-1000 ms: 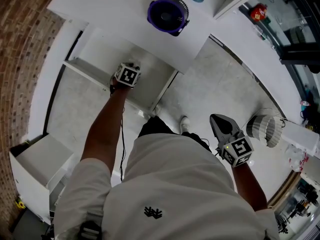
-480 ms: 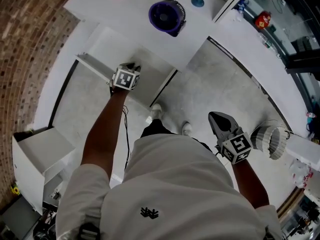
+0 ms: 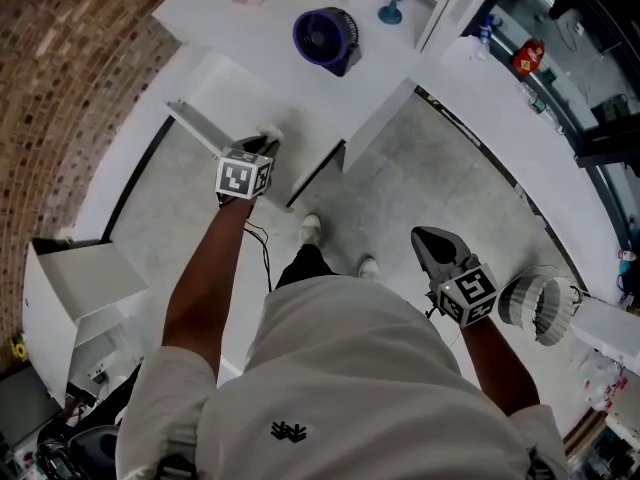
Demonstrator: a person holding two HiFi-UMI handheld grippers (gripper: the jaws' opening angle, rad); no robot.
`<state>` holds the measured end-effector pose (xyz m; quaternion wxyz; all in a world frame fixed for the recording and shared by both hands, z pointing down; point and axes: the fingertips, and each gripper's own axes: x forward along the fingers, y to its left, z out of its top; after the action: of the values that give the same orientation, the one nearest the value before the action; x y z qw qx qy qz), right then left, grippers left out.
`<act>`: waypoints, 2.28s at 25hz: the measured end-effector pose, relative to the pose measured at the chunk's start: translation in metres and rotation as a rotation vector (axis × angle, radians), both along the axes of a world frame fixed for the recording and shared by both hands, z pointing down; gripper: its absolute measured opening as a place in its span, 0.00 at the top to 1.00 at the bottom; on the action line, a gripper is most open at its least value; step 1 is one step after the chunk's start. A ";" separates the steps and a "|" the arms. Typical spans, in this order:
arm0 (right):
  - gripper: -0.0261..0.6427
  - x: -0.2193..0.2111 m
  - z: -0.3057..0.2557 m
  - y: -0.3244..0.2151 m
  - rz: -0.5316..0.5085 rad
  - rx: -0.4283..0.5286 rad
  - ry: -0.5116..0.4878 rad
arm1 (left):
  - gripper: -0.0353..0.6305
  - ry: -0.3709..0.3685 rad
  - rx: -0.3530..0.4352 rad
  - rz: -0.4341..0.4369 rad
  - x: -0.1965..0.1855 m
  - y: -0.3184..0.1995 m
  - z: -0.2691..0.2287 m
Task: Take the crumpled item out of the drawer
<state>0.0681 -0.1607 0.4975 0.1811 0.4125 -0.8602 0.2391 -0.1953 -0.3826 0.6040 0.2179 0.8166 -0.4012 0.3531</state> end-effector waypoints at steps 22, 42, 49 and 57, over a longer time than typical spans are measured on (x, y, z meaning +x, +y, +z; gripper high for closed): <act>0.94 0.041 0.000 0.074 -0.172 0.052 -0.048 | 0.82 0.163 0.150 -0.049 0.072 0.176 -0.131; 0.94 0.035 -0.008 0.111 -0.212 0.085 -0.021 | 0.82 0.180 0.215 0.018 0.092 0.252 -0.168; 0.94 0.037 -0.008 0.112 -0.213 0.098 -0.032 | 0.82 0.175 0.220 0.029 0.097 0.256 -0.169; 0.94 0.037 -0.009 0.113 -0.221 0.100 -0.036 | 0.83 0.169 0.214 0.038 0.100 0.261 -0.170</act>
<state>0.1048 -0.0479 0.4888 0.1700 0.3192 -0.9144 0.1819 -0.0954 -0.1217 0.4338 0.1558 0.8696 -0.4012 0.2421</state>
